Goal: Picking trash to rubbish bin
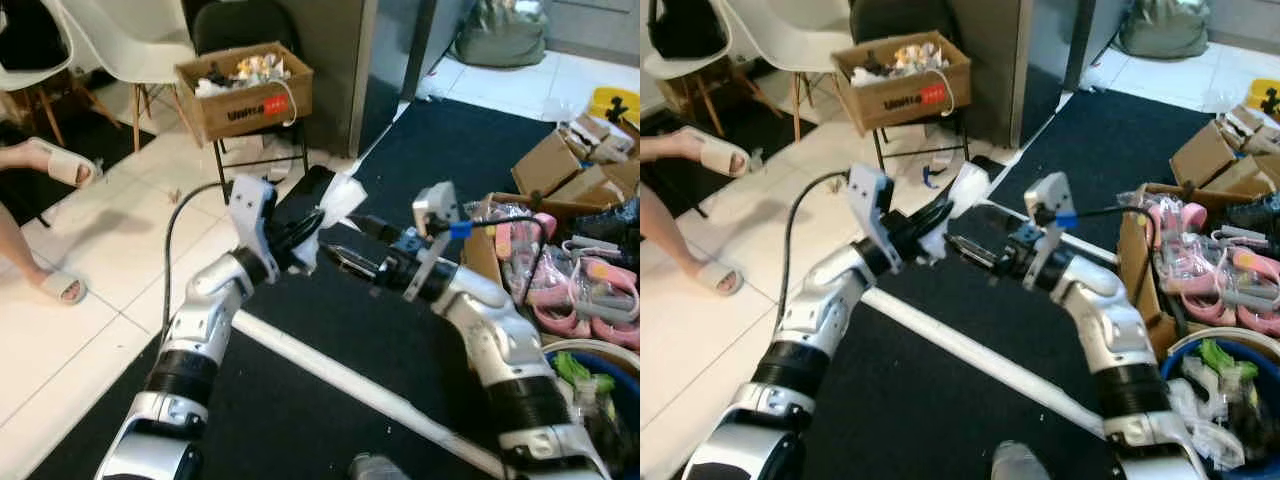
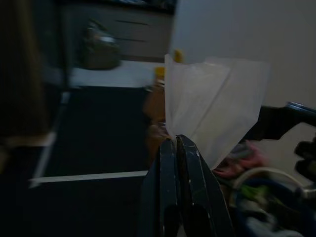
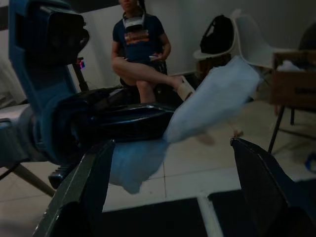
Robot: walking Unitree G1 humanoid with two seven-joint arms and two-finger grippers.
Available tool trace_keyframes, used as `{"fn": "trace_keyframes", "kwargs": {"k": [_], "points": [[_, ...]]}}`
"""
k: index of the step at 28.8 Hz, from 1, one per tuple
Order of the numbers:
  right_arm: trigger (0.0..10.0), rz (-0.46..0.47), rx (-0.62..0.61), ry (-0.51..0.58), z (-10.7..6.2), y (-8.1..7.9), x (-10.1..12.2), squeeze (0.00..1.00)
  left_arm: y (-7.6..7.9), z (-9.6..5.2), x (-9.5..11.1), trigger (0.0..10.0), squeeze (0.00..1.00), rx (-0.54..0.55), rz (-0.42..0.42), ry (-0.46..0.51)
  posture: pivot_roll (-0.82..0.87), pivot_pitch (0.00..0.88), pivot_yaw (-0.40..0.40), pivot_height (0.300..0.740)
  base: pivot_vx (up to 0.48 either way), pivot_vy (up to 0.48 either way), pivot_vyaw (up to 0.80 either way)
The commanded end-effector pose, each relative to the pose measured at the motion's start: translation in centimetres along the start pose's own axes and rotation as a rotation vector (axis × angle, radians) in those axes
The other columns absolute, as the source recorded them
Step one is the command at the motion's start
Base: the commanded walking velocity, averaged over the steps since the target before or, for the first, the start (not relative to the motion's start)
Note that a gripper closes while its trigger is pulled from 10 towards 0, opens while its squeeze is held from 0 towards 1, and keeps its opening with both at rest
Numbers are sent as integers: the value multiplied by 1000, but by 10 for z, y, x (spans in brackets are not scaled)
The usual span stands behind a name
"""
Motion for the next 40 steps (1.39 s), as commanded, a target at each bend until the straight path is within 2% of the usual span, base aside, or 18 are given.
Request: {"fn": "trace_keyframes", "kwargs": {"k": [1, 40], "points": [[10000, -11, 24, -5, 6, -7, -2, 0, -4, -6, -5, 10000, 0, 13, -6, -12, -61, 0, 48, 740, 349, 0, 0], [10000, 2, 10, 10, 7, -6, -1, 0, -1, -6, -2, 10000, 0, -7, 13, 9, -62, 0, 46, 740, 356, 0, 0]]}}
Point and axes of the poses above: a point about 5 cm out from each wrist's last joint towards the gripper, its own z axis pointing out of the wrist towards the gripper, its own x axis along the axis of the wrist's last joint, y = z × x, the point moved 6 cm from there along z, pointing out of the wrist towards the gripper, and after that the axes turned 13 degrees about z, right-handed, at the moved point
